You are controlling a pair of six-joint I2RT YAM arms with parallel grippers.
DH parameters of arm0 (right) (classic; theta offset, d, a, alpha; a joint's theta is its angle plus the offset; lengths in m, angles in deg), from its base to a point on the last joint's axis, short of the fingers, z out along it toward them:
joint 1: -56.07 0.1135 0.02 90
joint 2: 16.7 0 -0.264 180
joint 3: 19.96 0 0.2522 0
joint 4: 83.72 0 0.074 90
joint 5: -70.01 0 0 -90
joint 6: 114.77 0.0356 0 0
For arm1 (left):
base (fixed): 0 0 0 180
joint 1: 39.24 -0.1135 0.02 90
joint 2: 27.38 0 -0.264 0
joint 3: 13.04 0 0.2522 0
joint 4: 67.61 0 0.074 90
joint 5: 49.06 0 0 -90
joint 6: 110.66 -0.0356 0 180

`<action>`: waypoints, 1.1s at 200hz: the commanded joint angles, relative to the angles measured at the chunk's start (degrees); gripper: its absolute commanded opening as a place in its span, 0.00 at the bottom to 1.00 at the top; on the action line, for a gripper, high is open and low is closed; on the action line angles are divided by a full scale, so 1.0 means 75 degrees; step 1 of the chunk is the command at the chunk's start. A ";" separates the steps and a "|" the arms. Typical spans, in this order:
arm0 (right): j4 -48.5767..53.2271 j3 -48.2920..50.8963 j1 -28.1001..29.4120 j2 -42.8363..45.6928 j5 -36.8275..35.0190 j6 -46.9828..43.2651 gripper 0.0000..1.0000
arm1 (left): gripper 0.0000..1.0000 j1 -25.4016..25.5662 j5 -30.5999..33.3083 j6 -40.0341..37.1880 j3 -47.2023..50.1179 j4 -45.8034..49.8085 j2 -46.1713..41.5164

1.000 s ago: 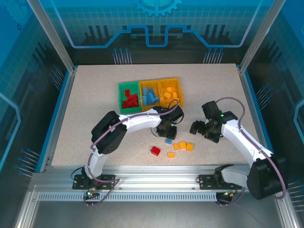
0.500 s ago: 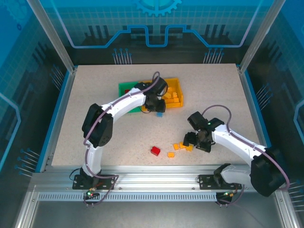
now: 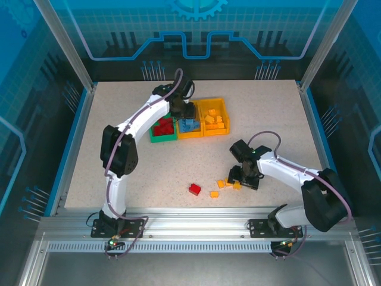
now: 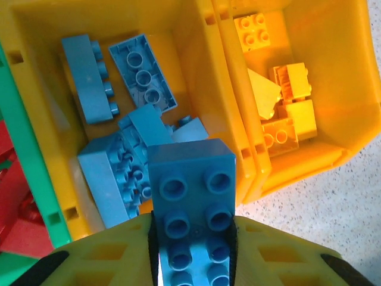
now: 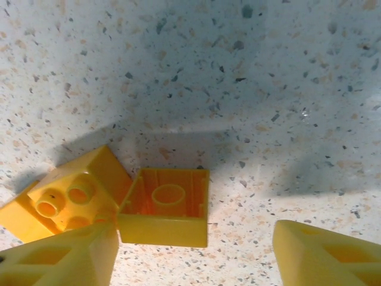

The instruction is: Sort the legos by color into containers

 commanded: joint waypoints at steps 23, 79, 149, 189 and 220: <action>-0.0056 -0.0209 0.0114 -0.0499 -0.0176 -0.0096 0.60 | 0.35 -0.0222 0.0165 -0.0140 -0.0457 -0.0002 0.0464; 0.0055 -0.0189 0.0085 -0.0481 -0.0252 -0.0109 0.43 | 0.54 -0.0292 0.0215 0.0085 -0.0381 -0.0260 0.0396; 0.0364 -0.0296 -0.0013 -0.0038 -0.0410 -0.0165 0.35 | 0.99 -0.0120 0.0370 -0.0039 0.1234 -0.0837 -0.1070; 0.0605 -0.1333 -0.0328 0.0142 -0.0357 -0.0614 0.35 | 0.99 0.0276 0.0741 -0.0228 0.2552 -0.0939 -0.2028; 0.0262 -0.2293 -0.0947 -0.0212 0.0216 -0.1118 0.35 | 0.99 0.0688 0.0719 -0.0174 0.3677 -0.1106 -0.2712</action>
